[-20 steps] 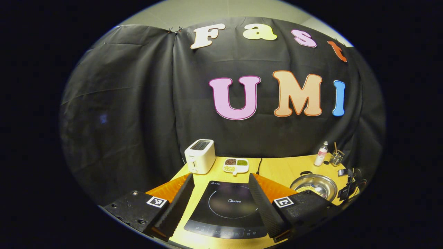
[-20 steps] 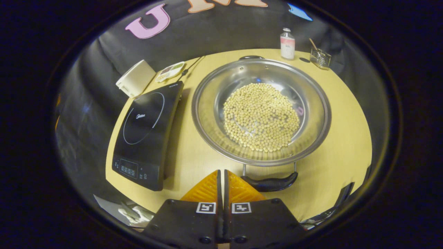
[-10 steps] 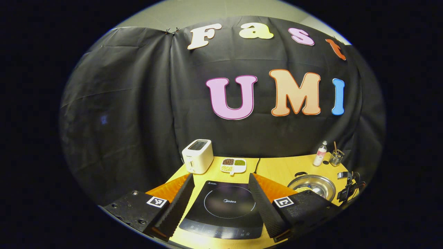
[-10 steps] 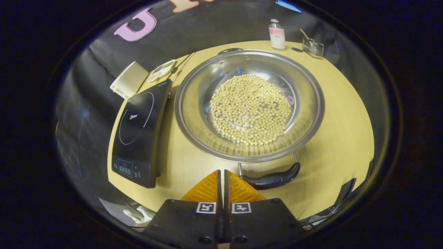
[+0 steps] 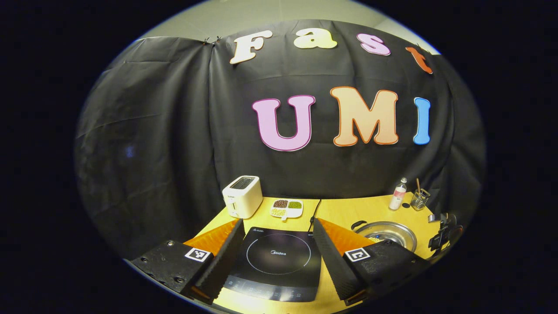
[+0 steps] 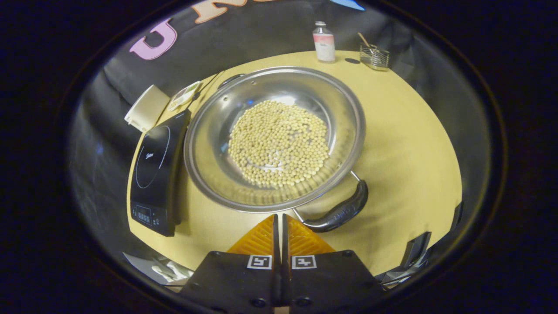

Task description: First push the handle of the pot to place it horizontally, then grasp the pot with both hands and set it on the induction cooktop.

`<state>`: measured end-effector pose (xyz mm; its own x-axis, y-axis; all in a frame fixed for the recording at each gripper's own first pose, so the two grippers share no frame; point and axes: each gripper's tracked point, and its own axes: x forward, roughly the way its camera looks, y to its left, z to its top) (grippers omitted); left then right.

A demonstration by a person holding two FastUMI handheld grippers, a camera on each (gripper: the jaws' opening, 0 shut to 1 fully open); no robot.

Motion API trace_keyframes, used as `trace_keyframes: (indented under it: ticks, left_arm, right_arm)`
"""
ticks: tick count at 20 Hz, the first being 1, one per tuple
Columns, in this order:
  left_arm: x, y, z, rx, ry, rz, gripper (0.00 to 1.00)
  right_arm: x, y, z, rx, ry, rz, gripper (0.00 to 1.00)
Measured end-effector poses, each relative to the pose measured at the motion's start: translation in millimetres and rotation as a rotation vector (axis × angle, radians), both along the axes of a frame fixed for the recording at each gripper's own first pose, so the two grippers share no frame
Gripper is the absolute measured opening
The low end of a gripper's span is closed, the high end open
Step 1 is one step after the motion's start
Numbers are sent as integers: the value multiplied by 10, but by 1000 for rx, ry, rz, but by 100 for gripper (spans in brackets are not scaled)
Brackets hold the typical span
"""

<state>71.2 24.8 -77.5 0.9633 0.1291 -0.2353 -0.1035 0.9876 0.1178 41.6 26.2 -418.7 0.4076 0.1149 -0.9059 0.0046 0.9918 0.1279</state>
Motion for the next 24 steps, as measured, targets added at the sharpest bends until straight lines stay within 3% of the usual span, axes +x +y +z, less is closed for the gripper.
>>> trace_keyframes:
  ticks: [9,24]
  left_arm:
    - [-24,-311,-8,6,4,7,96]
    - [-98,-495,-106,-8,31,98,94]
  right_arm:
    - [242,-447,40,-21,-4,9,2]
    - [719,-998,110,-34,-10,-1,2]
